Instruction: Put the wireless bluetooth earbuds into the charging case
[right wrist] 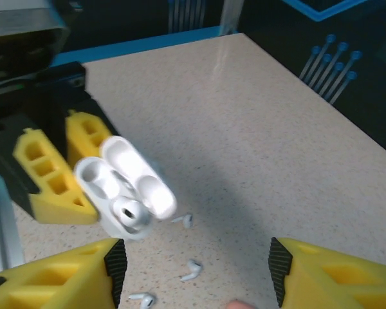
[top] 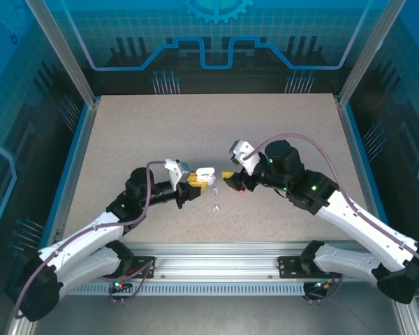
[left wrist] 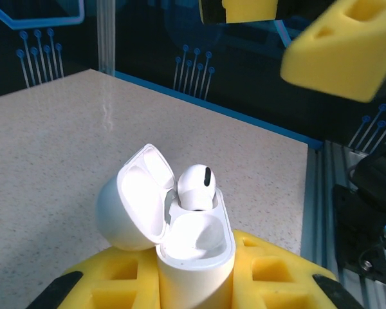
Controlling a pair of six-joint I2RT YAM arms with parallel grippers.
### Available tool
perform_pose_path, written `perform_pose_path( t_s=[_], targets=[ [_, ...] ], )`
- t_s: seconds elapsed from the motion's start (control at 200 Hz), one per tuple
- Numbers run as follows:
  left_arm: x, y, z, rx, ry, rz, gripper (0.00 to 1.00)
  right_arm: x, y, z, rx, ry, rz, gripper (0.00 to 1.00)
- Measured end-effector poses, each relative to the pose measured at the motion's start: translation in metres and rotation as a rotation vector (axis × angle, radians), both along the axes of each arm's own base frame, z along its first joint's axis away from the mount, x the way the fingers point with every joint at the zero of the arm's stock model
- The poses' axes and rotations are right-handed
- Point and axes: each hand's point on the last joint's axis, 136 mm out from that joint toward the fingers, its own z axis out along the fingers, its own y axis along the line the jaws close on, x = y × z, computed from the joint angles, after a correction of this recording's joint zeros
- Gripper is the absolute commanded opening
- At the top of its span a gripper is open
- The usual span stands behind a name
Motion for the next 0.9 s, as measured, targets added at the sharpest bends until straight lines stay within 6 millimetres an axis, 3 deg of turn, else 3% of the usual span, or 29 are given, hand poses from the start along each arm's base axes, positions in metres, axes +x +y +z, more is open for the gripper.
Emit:
perform_pose_path(
  t_s=[0.155, 0.305, 0.455, 0.59, 0.735, 0.9],
  targets=[
    [-0.001, 0.011, 0.01, -0.012, -0.057, 0.053, 0.0, 0.018, -0.021, -0.017, 0.027, 0.122, -0.143, 0.64],
    [-0.007, 0.021, 0.019, -0.016, -0.099, 0.089, 0.0, 0.026, -0.024, -0.072, -0.001, 0.306, -0.234, 0.63],
    [-0.014, 0.029, 0.033, -0.031, -0.149, 0.108, 0.0, 0.022, -0.016, -0.139, -0.08, 0.512, -0.255, 0.6],
    [-0.02, 0.034, 0.043, -0.052, -0.179, 0.109, 0.0, 0.015, -0.004, -0.184, -0.157, 0.642, -0.236, 0.57],
    [-0.023, 0.036, 0.045, -0.055, -0.182, 0.109, 0.0, -0.002, 0.012, -0.222, -0.24, 0.74, -0.179, 0.53],
    [-0.023, 0.036, 0.04, -0.043, -0.167, 0.109, 0.0, -0.01, 0.03, -0.248, -0.285, 0.809, -0.13, 0.49]
  ],
)
